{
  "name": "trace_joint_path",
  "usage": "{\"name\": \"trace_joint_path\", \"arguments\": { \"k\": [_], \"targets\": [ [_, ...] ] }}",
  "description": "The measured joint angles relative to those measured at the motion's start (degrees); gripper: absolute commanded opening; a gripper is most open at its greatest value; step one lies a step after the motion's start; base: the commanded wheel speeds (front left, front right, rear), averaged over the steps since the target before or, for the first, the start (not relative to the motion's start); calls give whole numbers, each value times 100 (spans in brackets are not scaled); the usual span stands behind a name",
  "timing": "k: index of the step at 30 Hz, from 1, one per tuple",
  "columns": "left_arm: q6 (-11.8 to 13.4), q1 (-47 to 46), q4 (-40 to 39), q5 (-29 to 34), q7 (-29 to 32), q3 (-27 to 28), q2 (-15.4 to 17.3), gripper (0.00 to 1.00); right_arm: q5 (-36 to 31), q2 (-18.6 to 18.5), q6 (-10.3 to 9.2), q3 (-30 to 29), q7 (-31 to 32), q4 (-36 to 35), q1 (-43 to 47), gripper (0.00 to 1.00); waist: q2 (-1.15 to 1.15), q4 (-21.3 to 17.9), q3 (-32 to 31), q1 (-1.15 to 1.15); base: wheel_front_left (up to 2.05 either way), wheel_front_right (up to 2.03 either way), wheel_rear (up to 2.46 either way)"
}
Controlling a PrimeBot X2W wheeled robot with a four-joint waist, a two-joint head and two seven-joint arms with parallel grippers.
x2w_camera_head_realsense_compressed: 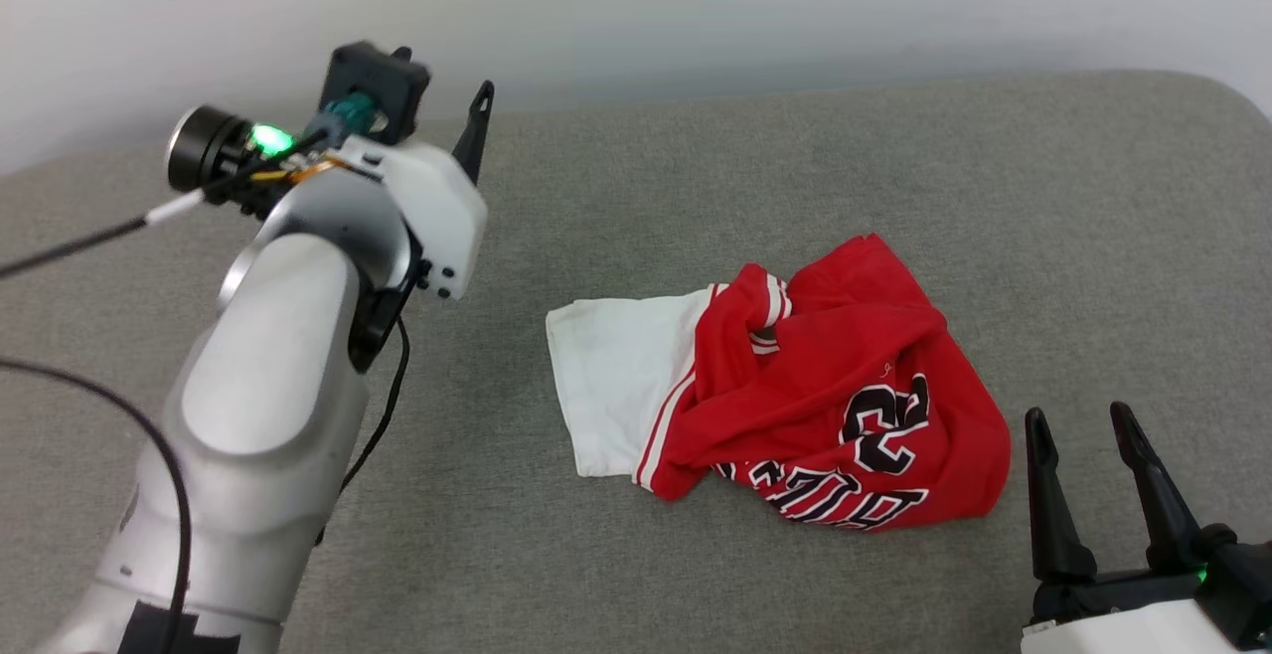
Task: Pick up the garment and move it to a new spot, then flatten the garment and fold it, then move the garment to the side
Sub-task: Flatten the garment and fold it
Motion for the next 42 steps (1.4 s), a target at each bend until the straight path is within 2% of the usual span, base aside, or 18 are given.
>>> {"name": "trace_joint_path", "arguments": {
  "k": [4, 7, 12, 15, 23, 27, 32, 33, 34, 35, 42],
  "targets": [
    [-9, -687, 138, -967, 1188, -1194, 249, 100, 18, 0, 0, 25, 0, -14, -123, 100, 0, -136, 224, 0, 0, 0, 0],
    [-9, -1111, 56, -1737, 2040, -2102, 594, 100, 46, 0, 0, 31, 0, -29, -221, 100, 0, -230, 411, 0, 0, 0, 0],
    [-9, -1697, -240, -3040, 3329, -3208, 1017, 100, 76, 0, 0, 48, 0, -57, -447, 100, 0, -377, 744, 0, 0, 0, 0],
    [-9, -2059, -414, -3492, 3854, -3778, 1312, 100, 107, 0, 0, 79, 0, -85, -593, 100, 0, -472, 952, 0, 0, 0, 0],
    [-9, -2693, -546, -4106, 4643, -5266, 1806, 100, 210, 0, 0, 125, 0, -132, -898, 100, 0, -758, 1474, 1, 0, 0, 0],
    [-9, -2757, -480, -4143, 4847, -5553, 1918, 100, 272, 0, 0, 148, 0, -145, -995, 100, 0, -910, 1673, 1, 0, 0, 0],
    [-9, -2710, -649, -3969, 5179, -5555, 2017, 100, 314, 0, 0, 163, 0, -144, -1005, 100, 0, -1041, 1828, 0, 0, 0, 0],
    [-8, -2689, -701, -3918, 5201, -5549, 2022, 74, 316, 0, 0, 160, 0, -144, -1009, 100, 0, -1051, 1844, 0, 0, 0, 0],
    [-8, -2676, -723, -3911, 5199, -5537, 2035, 15, 316, 0, 0, 154, 0, -137, -1011, 100, 0, -1051, 1845, 0, 0, 0, 0],
    [-8, -2654, -751, -3910, 5198, -5537, 2038, 0, 316, 0, 0, 146, 0, -133, -1011, 100, 0, -1041, 1833, 0, 0, 0, 0],
    [-10, -2548, -839, -4063, 4569, -5646, 2123, 0, 249, 0, 0, 123, 0, -71, -955, 100, 0, -850, 1525, 0, 0, 0, 0]
  ]
}}
